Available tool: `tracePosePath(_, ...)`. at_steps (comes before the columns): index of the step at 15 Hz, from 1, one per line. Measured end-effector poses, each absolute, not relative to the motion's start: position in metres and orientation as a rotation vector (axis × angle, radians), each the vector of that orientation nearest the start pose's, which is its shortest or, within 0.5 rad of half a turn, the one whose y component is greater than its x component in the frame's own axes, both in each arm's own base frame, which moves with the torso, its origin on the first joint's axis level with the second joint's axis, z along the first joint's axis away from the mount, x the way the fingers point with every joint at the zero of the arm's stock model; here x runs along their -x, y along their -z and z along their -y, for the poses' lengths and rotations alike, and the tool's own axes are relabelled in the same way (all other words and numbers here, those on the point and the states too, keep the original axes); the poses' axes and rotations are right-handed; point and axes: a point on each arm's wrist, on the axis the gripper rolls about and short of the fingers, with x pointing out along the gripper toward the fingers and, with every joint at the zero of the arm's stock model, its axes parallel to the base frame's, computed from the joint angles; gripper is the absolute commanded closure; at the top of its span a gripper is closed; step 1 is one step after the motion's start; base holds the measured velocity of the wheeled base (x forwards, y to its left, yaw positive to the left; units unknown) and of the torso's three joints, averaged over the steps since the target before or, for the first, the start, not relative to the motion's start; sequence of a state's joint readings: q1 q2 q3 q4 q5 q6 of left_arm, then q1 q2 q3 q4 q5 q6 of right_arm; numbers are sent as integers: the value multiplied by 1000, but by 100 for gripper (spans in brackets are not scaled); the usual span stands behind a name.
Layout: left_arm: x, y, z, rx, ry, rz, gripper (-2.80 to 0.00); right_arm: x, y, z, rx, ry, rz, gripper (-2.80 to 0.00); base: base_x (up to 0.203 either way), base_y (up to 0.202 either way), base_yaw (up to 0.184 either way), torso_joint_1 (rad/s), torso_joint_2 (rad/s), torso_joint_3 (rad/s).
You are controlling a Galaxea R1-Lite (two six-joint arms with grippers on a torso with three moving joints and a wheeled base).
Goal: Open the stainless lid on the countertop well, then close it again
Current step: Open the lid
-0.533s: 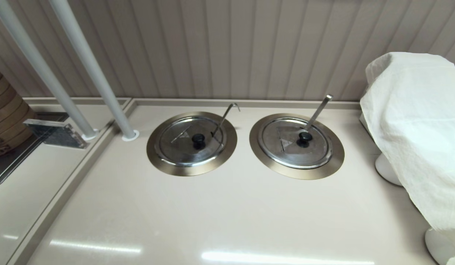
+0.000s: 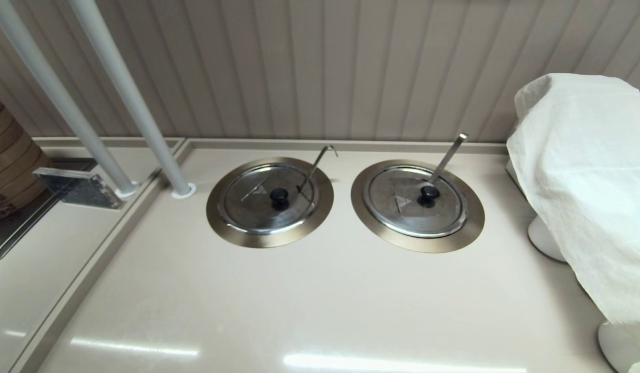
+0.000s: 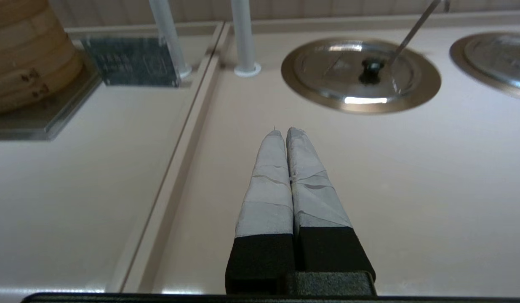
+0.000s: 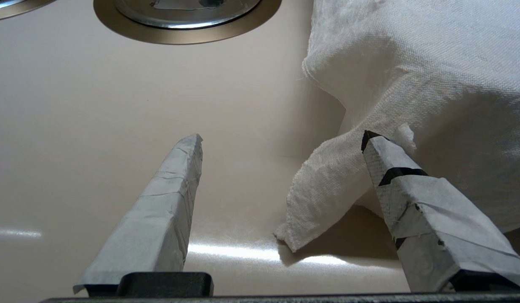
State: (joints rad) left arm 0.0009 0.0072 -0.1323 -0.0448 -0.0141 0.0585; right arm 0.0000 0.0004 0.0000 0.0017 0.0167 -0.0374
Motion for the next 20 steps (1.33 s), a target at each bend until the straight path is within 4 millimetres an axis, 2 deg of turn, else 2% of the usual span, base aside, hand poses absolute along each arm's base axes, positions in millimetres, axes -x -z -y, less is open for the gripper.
tracePosePath(2,47,-153,1,-50,41,208,0,23,-75,0,37,-16,-2,-280,0,0,0,0,0,0)
tracePosePath(3,46,-170,1,-39,53,189,0,23,-75,0,38,-16,-2,-280,0,0,0,0,0,0)
tracePosePath(5,31,-200,2,-13,73,115,0,23,-75,0,38,-16,-1,-280,0,0,0,0,0,0)
tracePosePath(8,-23,-242,3,53,118,-61,0,23,-75,0,38,-16,-2,-280,0,0,0,0,0,0)
tracePosePath(12,-122,-282,10,92,178,-249,0,23,-75,0,37,-17,-2,-280,0,0,0,0,0,0)
tracePosePath(13,-146,-288,16,94,196,-279,0,23,-75,0,37,-16,-2,-280,0,0,0,0,0,0)
tracePosePath(15,-187,-286,38,91,229,-337,0,23,-75,0,37,-16,-1,-280,0,0,0,0,0,0)
tracePosePath(18,-243,-264,77,62,178,-309,0,23,-75,0,37,-16,-1,-280,0,0,0,0,0,0)
tracePosePath(20,-268,-246,98,41,141,-227,0,23,-75,0,37,-16,-2,-280,0,0,0,0,0,0)
